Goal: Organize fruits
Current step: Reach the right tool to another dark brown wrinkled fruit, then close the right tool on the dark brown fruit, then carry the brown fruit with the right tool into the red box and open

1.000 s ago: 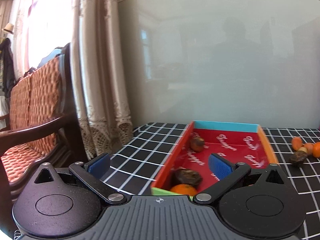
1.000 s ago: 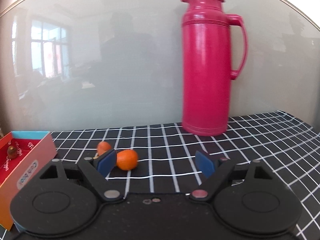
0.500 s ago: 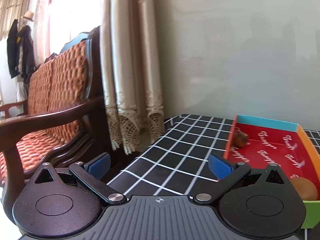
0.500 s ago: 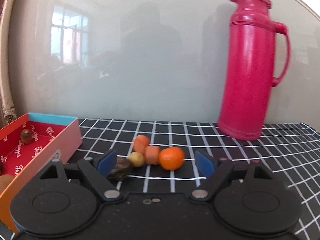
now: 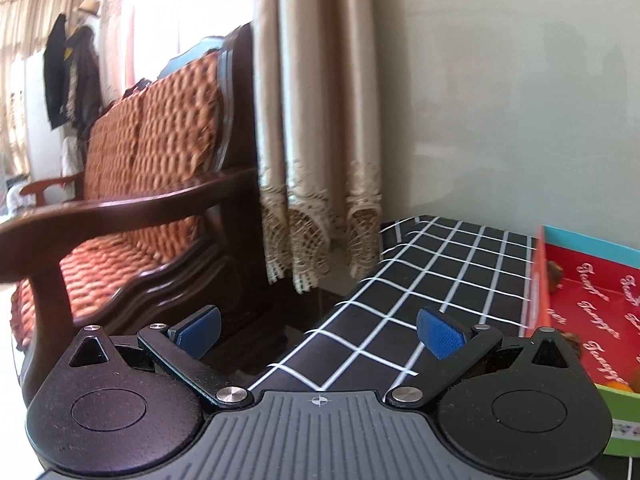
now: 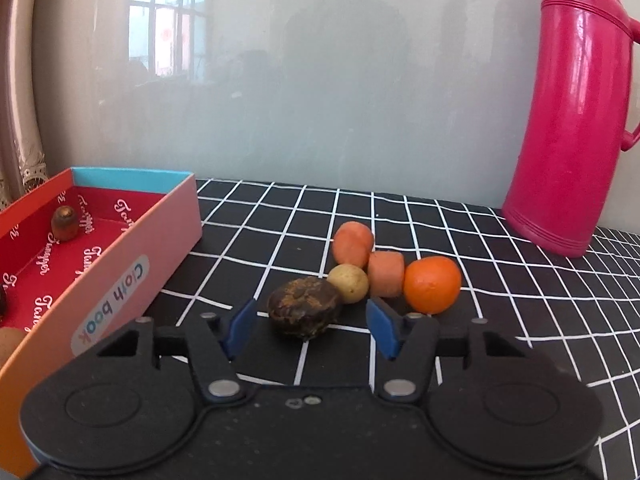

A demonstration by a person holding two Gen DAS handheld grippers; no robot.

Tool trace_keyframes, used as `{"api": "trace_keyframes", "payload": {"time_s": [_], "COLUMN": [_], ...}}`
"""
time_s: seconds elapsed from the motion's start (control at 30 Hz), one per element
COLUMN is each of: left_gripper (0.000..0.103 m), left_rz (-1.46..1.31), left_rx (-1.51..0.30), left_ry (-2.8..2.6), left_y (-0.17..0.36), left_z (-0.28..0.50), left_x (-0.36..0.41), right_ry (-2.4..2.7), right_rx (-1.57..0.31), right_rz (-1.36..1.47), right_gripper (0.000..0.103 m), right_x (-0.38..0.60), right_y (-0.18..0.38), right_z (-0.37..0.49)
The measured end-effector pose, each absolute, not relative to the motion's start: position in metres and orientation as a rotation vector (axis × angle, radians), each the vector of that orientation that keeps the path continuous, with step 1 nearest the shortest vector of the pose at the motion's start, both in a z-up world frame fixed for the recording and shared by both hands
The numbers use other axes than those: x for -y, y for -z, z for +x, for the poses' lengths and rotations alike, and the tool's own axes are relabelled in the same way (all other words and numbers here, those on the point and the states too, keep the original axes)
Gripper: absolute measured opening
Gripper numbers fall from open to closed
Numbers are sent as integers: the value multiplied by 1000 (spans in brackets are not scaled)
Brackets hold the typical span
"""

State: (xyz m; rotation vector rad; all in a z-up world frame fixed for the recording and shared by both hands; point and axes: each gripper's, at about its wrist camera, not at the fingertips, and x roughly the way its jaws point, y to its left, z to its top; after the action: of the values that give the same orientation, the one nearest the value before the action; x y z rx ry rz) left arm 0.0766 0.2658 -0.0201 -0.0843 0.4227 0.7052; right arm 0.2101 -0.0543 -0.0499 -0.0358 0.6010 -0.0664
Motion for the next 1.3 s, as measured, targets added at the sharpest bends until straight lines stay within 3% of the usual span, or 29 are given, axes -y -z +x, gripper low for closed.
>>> {"api": "trace_keyframes", "payload": {"time_s": [0.13, 0.27, 0.87, 1.3], "left_gripper": [103, 103, 103, 103], "left_rz": [-136, -151, -147, -147], "left_rx": [-435, -441, -436, -428], "left_ry": [-710, -707, -688, -702], "left_y": [22, 24, 18, 15], "left_z": [74, 74, 65, 52], "left_x": [-276, -278, -272, -281], "right_ry": [62, 53, 4, -180], "right_rx": [-631, -640, -575, -462], "right_rz": [-47, -44, -23, -62], "right_gripper": [55, 42, 41, 41], "right_x": [52, 51, 39, -35], "right_y": [53, 54, 20, -9], "right_z": [217, 222, 190, 161]}}
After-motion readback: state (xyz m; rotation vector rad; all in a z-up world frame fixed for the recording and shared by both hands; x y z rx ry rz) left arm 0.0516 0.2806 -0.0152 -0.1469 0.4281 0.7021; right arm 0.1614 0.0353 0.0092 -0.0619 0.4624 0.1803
